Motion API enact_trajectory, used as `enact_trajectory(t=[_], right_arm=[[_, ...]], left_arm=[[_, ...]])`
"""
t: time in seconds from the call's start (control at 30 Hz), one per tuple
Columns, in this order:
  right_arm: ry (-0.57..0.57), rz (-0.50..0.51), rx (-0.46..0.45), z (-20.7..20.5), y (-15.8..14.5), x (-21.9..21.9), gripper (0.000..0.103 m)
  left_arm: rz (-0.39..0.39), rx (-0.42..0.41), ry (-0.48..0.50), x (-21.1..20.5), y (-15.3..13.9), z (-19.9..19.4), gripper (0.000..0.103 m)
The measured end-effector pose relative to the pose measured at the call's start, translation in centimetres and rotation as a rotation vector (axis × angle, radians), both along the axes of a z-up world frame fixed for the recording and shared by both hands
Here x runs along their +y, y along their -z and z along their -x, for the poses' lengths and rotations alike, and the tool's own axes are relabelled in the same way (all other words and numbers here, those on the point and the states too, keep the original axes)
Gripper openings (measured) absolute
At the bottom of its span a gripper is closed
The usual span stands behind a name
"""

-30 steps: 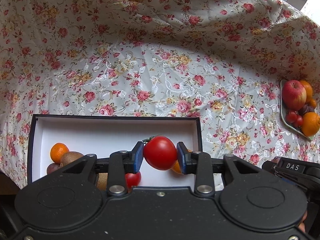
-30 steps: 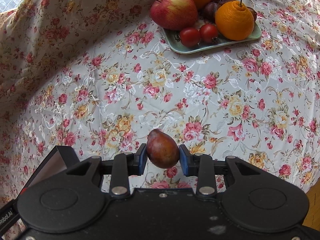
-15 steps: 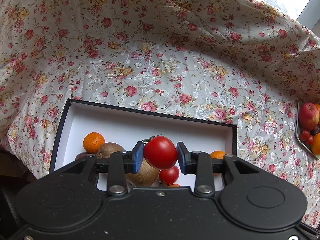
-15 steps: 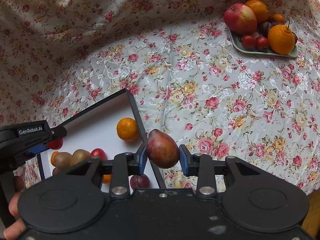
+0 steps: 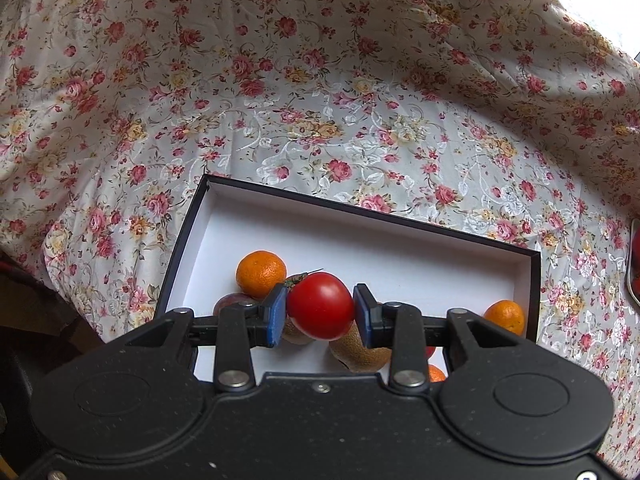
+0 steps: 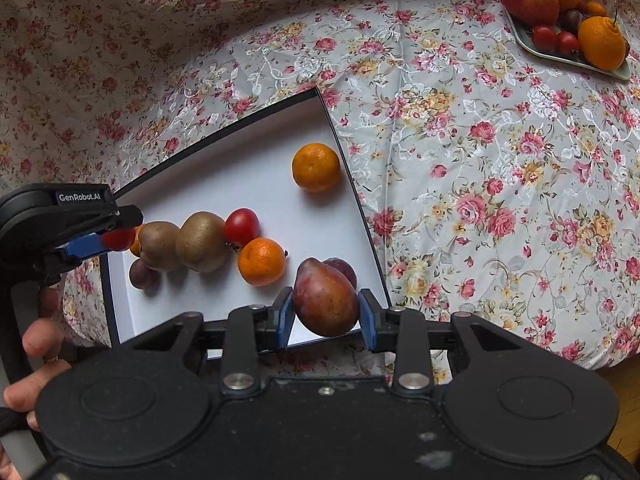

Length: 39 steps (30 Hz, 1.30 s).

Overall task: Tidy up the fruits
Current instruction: 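Lower tomato and plum into the box and open both tools, then withdraw both open tools up from the box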

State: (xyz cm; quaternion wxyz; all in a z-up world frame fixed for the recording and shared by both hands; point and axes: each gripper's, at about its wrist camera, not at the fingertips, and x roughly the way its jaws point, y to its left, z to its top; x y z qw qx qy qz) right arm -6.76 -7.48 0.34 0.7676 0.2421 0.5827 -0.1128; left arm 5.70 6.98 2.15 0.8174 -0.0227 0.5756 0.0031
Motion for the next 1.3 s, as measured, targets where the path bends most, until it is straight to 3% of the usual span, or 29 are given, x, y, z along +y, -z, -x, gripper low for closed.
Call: enact_trajectory(t=[0.43,0.9,1.3], right_arm=[[-0.056,0.031,0.039,-2.1,1.9,2.0,0.036],[-0.081,-0.008,0.003,-2.3,1.2,1.9,0.037],[-0.063,0.017,-0.004,-1.9,0.6,1.6,0.037]], left_arm=[[0.000,-0.017,0.048,-2.0,0.1,-1.5,0.044],[0.004,-0.021,0.060,-2.4,-0.2,-1.3,0.048],[-0.027,-0.039,0.079,-2.7,-1.0,0.7,0.048]])
